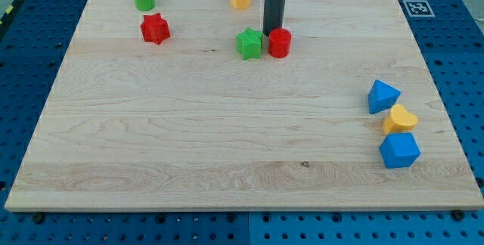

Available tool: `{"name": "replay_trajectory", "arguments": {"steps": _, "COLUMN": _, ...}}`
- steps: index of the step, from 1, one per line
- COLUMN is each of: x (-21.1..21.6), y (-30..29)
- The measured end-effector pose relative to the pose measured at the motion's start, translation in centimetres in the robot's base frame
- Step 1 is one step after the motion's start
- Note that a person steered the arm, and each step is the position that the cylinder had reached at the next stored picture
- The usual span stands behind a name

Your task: Push the green star down a bit

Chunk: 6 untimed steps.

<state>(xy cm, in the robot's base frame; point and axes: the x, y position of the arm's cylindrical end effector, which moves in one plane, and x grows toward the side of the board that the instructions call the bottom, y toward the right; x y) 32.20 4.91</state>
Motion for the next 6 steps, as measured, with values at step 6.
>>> {"name": "replay_trajectory", "arguments": {"steps": 6, "x": 4.4, "y": -8.5}}
